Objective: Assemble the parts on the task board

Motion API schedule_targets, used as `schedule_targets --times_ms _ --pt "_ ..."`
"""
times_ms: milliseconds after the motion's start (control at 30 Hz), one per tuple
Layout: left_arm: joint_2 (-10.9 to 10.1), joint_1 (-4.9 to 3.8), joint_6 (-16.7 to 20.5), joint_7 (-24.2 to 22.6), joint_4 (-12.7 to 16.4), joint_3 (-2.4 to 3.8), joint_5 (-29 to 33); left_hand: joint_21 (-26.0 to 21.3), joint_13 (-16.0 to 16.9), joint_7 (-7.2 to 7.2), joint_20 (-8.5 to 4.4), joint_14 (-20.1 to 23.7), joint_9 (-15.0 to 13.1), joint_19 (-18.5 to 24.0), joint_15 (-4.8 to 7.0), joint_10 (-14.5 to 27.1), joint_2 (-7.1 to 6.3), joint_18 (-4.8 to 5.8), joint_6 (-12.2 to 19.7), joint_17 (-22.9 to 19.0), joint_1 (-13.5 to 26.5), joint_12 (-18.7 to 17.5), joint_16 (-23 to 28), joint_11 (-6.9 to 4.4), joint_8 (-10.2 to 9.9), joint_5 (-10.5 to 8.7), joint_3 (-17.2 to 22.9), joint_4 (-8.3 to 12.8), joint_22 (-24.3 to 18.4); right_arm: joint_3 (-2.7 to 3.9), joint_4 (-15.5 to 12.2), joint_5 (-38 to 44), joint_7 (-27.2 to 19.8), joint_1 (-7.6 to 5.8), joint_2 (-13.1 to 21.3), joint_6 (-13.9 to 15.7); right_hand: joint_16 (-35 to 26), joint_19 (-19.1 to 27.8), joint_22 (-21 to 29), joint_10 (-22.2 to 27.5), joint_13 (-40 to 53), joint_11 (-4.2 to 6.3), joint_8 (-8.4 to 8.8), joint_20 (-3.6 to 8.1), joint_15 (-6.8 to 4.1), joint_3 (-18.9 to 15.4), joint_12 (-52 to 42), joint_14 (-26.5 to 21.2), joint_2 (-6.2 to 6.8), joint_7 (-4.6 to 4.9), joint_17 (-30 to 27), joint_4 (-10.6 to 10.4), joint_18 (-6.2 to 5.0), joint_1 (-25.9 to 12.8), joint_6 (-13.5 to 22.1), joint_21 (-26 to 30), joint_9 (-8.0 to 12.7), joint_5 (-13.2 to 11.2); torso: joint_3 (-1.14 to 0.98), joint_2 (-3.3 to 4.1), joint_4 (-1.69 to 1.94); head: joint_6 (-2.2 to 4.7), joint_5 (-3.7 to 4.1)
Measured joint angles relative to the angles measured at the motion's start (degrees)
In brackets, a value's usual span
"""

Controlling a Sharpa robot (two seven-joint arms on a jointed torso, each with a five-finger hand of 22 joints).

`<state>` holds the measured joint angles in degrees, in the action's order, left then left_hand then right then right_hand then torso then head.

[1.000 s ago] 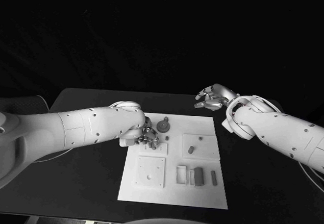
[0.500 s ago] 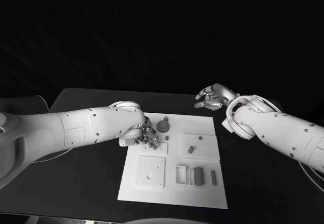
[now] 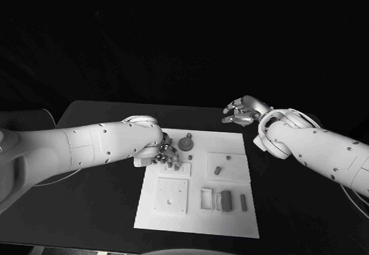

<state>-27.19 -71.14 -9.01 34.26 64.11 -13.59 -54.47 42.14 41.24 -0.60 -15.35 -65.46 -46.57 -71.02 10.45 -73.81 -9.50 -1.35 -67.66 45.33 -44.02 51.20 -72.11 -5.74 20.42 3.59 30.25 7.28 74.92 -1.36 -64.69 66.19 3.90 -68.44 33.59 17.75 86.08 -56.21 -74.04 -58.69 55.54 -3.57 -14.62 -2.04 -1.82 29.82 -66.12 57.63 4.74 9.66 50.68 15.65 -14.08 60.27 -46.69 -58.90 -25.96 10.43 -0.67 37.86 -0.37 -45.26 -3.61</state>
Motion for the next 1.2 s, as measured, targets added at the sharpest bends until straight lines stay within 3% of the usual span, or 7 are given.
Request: schedule_targets --times_ms 233,600,700,733,833,933,1200 --pt "-2.8 -0.39 1.2 -0.3 2.6 0.03 0.2 0.0 -0.2 -0.21 0.3 0.5 0.0 0.3 -0.07 0.3 -0.31 -0.01 0.2 -0.3 -0.3 0.0 0.0 0.33 -0.3 -0.09 0.0 0.0 0.0 0.0 0.2 0.0 0.0 0.0 0.3 0.0 0.0 0.0 0.0 0.0 0.0 0.0 0.0 -0.01 0.01 0.0 0.0 0.0 0.0 -0.04 0.0 0.0 0.0 0.0 0.0 0.0 0.0 0.0 -0.02 -0.05 0.05 0.34 -0.05" --pt "-7.7 -5.96 1.3 -0.3 6.5 0.44 4.0 0.0 -0.2 -0.17 0.3 0.6 0.0 0.3 -0.02 0.3 -0.31 -0.02 0.4 -0.3 -0.3 0.0 0.0 0.33 -0.3 -0.09 0.0 0.0 0.0 0.0 0.6 0.0 0.0 0.0 0.7 0.0 0.0 0.0 0.0 0.0 0.0 0.01 0.0 -0.02 0.05 0.0 0.0 0.0 0.0 -0.06 0.0 0.0 0.0 0.0 -0.1 0.0 0.0 0.0 -0.03 -0.05 0.09 1.22 -0.02" --pt "-7.3 -6.67 1.5 -0.3 4.2 0.46 4.5 -0.2 -0.3 -0.07 0.45 0.8 0.1 0.5 -0.23 0.7 -0.29 -0.02 0.8 -0.4 -0.4 -0.3 0.2 0.34 -0.9 0.0 0.1 0.1 0.0 0.0 0.6 0.0 0.0 0.0 0.7 0.0 0.0 0.0 0.0 0.0 0.0 0.01 0.0 -0.02 0.05 0.0 0.0 0.0 0.0 -0.07 0.0 0.0 0.0 0.0 -0.1 0.0 0.0 0.0 -0.01 -0.04 0.09 1.48 -0.03" --pt "-7.0 -6.79 1.7 -0.4 3.1 0.5 4.6 -1.3 -1.0 -0.83 1.3 3.2 1.2 2.6 -1.33 4.2 0.07 -0.03 7.2 -0.9 -1.6 -2.0 1.4 1.31 -4.1 0.58 0.9 0.9 0.0 0.0 0.7 0.0 0.0 0.0 0.7 0.0 0.0 0.0 0.0 0.0 0.0 0.01 0.0 -0.03 0.05 0.0 0.0 0.0 0.0 -0.1 0.0 0.0 0.0 0.0 -0.1 0.0 0.0 0.0 0.01 -0.02 0.09 1.55 -0.03" --pt "-5.5 -7.06 2.7 -0.8 -0.9 0.54 4.7 -2.8 -1.8 -2.58 2.31 5.4 2.3 5.1 -2.87 6.9 0.83 -0.03 12.4 -1.8 -2.6 -3.6 3.3 2.82 -6.6 0.9 1.7 1.7 -0.1 0.0 0.8 0.0 0.0 0.0 0.7 0.0 0.0 0.0 0.0 -0.1 0.0 0.09 0.0 -0.03 0.05 0.0 0.0 0.0 0.0 -0.02 0.0 0.0 0.0 0.0 0.0 0.0 0.0 0.0 0.04 0.0 0.07 1.77 -0.03" --pt "-3.2 -7.21 3.6 -1.5 -4.8 0.54 4.1 -4.8 -2.6 -4.94 3.57 7.6 3.2 7.5 -4.35 8.4 1.54 0.13 14.1 -2.8 -2.1 -4.8 5.1 5.23 -8.0 0.32 1.2 1.9 -0.7 0.0 0.9 0.0 0.0 0.0 0.7 -0.1 0.0 0.0 0.0 -0.1 0.0 0.09 0.0 -0.03 0.05 0.0 0.0 0.0 0.0 0.06 0.0 0.0 0.01 0.0 0.1 0.0 0.0 0.0 0.07 0.02 0.07 1.97 -0.13" --pt "2.5 -7.05 4.2 -3.3 -12.7 0.22 0.6 -5.4 -3.3 -5.48 3.67 7.6 4.1 7.6 -4.44 8.3 -0.75 0.25 13.8 -3.6 0.3 -4.9 5.2 5.46 -8.0 -0.54 0.1 0.5 -1.1 0.0 1.0 0.0 0.0 0.0 -0.1 -0.2 0.0 0.1 0.0 -0.1 0.0 0.09 0.0 -0.12 0.06 0.0 0.0 0.0 0.0 0.06 0.0 0.0 0.0 0.0 0.1 0.0 0.0 0.0 0.05 0.13 -0.11 2.44 -1.05"
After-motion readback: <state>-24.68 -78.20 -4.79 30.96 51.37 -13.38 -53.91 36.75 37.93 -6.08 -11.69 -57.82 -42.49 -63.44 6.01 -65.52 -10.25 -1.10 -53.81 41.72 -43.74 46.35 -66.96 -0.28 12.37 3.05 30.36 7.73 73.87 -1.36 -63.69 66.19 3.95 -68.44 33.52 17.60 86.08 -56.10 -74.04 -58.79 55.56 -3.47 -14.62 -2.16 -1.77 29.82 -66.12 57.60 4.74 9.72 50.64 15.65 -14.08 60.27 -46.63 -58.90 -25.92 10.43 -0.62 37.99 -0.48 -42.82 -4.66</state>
